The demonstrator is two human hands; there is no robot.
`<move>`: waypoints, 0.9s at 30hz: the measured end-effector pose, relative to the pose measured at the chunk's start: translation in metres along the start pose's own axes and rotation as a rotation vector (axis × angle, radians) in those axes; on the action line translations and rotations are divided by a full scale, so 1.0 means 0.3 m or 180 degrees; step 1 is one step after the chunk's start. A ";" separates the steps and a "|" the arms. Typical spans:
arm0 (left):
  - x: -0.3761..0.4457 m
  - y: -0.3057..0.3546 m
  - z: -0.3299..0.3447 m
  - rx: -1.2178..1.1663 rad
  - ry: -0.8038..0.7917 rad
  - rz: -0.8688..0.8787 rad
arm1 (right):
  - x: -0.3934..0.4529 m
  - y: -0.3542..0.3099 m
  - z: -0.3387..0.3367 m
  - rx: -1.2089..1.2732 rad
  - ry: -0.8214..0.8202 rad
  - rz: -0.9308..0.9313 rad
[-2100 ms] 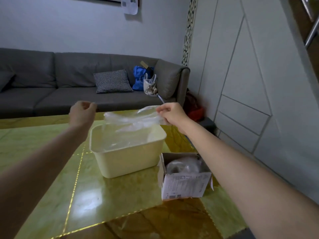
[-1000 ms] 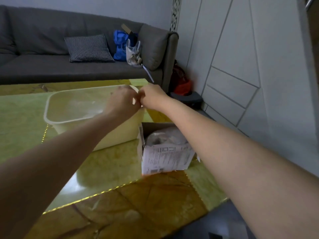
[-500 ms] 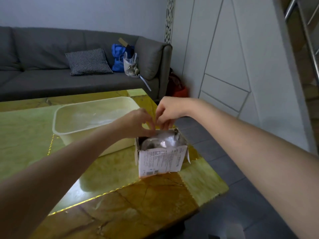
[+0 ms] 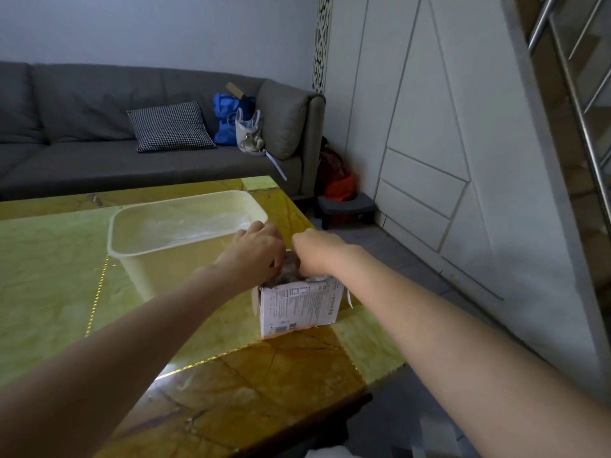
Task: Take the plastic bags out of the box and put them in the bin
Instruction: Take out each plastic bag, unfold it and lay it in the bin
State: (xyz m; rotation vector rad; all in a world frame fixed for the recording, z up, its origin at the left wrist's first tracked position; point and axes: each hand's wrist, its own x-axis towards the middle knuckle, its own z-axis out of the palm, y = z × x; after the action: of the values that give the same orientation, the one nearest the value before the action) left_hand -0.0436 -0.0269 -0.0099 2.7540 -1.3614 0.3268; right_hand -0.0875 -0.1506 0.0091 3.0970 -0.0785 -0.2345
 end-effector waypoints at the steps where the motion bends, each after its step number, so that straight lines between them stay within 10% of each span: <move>1: -0.002 0.002 -0.002 -0.0031 0.0003 0.0009 | -0.001 -0.002 -0.004 0.0002 0.0040 0.0022; 17: -0.035 0.009 -0.031 -0.1418 -0.0072 -0.0347 | -0.008 0.041 -0.052 0.2422 -0.0384 0.0152; 27: -0.037 0.017 -0.013 -0.1549 -0.0399 -0.0361 | -0.015 0.023 -0.069 0.1918 -0.0605 0.0295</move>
State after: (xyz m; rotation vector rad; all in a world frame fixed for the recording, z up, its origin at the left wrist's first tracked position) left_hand -0.0548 -0.0208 -0.0086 2.4545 -1.1160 -0.1674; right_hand -0.0890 -0.1566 0.0306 3.6371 -0.3597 -0.6032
